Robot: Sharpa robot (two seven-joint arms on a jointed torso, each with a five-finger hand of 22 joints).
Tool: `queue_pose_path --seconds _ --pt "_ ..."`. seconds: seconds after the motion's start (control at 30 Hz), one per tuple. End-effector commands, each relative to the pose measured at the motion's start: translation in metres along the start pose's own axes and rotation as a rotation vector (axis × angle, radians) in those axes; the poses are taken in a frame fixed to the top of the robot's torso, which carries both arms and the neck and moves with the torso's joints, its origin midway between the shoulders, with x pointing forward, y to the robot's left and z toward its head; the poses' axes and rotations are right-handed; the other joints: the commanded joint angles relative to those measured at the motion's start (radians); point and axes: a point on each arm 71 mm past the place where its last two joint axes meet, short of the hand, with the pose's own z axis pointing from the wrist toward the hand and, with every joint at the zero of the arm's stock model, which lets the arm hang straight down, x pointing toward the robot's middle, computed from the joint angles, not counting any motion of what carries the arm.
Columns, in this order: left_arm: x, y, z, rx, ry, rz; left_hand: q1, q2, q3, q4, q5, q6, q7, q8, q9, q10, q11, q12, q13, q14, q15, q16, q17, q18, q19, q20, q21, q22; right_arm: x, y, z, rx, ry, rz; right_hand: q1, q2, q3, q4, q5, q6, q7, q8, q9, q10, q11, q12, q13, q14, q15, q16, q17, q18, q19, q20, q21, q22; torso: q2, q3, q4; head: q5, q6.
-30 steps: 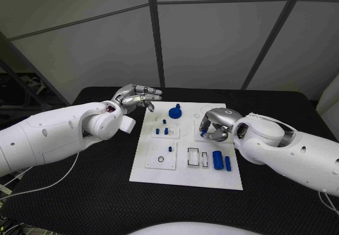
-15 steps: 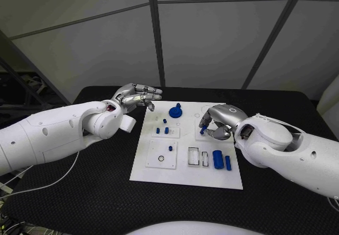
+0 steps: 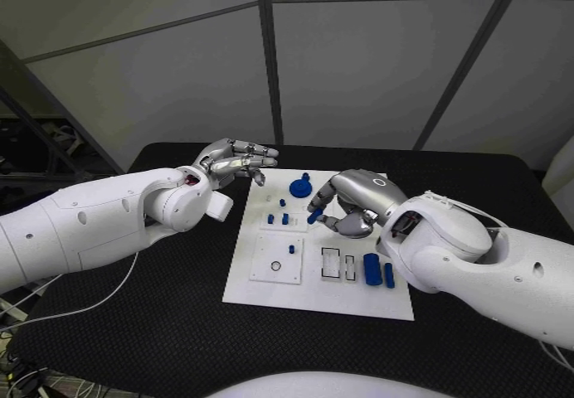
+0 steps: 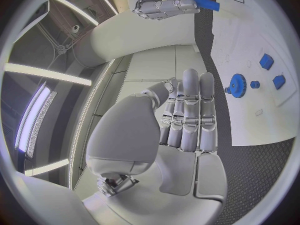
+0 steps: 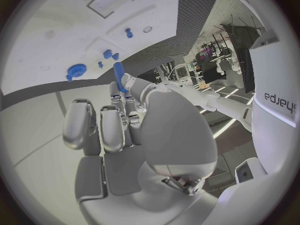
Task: Assemble the parts on the task board
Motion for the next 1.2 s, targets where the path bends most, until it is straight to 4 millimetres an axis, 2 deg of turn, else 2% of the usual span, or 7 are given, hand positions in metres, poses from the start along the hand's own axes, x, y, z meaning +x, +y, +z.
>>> queue_pose_path --seconds 0.03,0.27,0.33,0.57,0.87,1.2 --pt "0.003 -0.001 0.001 0.012 0.026 -0.026 0.001 0.002 -0.001 -0.004 -0.002 -0.001 0.002 -0.006 -0.001 -0.006 0.004 -0.007 0.002 -0.001 0.005 -0.005 -0.001 -0.011 -0.008 -0.002 -0.006 -0.001 0.008 0.015 0.005 -0.06 0.007 0.06 -0.002 0.003 0.002 -0.007 0.005 0.005 0.002 -0.006 0.001 0.026 -0.02 -0.005 0.001 0.032 -0.002 0.004 0.0 -0.013 0.006 0.0 0.005 -0.001 0.001 -0.0004 0.0031 0.004 -0.003" --pt "0.007 -0.002 0.003 0.017 0.038 -0.034 0.001 0.002 -0.001 -0.004 -0.002 -0.001 0.002 -0.006 -0.001 -0.006 0.004 -0.007 0.002 -0.001 0.005 -0.005 -0.001 -0.011 -0.008 -0.002 -0.006 -0.001 0.038 0.039 0.015 -0.133 0.074 0.091 -0.003 0.004 0.003 -0.009 0.005 0.003 0.003 -0.009 0.001 0.024 -0.019 -0.009 0.001 0.032 -0.002 0.004 0.001 -0.013 0.005 0.0 0.004 -0.002 0.001 -0.0017 0.003 0.017 -0.01" --pt "0.008 -0.002 0.004 0.018 0.041 -0.036 0.001 0.002 -0.001 -0.004 -0.002 -0.001 0.002 -0.006 -0.001 -0.006 0.004 -0.007 0.002 -0.001 0.005 -0.005 -0.001 -0.011 -0.008 -0.002 -0.006 -0.001 0.046 0.042 0.017 -0.143 0.097 0.094 -0.003 0.004 0.003 -0.009 0.005 0.003 0.003 -0.009 0.001 0.024 -0.019 -0.009 0.001 0.032 -0.001 0.004 0.001 -0.013 0.005 0.0 0.004 -0.002 0.001 -0.0005 0.0002 0.023 -0.012" --pt "0.01 -0.002 0.005 0.018 0.046 -0.037 0.001 0.002 -0.001 -0.004 -0.002 -0.001 0.002 -0.006 -0.001 -0.006 0.004 -0.007 0.002 -0.001 0.005 -0.005 -0.001 -0.011 -0.008 -0.002 -0.006 -0.001 0.065 0.04 0.022 -0.142 0.157 0.094 -0.004 0.004 0.005 -0.011 0.006 0.001 0.004 -0.011 0.001 0.021 -0.018 -0.013 0.001 0.032 -0.001 0.005 0.001 -0.012 0.004 0.001 0.003 -0.004 0.001 0.0005 0.0003 0.032 -0.018" --pt "0.01 -0.002 0.005 0.017 0.047 -0.038 0.001 0.002 -0.001 -0.004 -0.002 -0.001 0.002 -0.006 -0.001 -0.006 0.004 -0.007 0.002 -0.001 0.005 -0.005 -0.001 -0.011 -0.008 -0.002 -0.006 -0.001 0.078 0.033 0.026 -0.128 0.194 0.069 -0.005 0.005 0.005 -0.011 0.005 0.0 0.005 -0.012 0.001 0.02 -0.017 -0.015 0.001 0.032 0.0 0.005 0.001 -0.012 0.004 0.001 0.003 -0.003 0.0 0.0007 -0.0003 0.036 -0.023" --pt "0.01 -0.001 0.006 0.016 0.047 -0.038 0.001 0.003 -0.001 -0.004 -0.001 0.0 0.003 -0.006 -0.001 -0.005 0.005 -0.007 0.002 -0.001 0.006 -0.006 -0.001 -0.011 -0.008 -0.002 -0.007 0.0 0.082 0.035 0.029 -0.133 0.214 0.061 -0.006 0.006 0.006 -0.012 0.005 -0.001 0.006 -0.014 0.001 0.019 -0.016 -0.017 0.001 0.032 0.0 0.005 0.001 -0.012 0.003 0.002 0.002 -0.004 0.001 0.0004 -0.0002 0.039 -0.025"
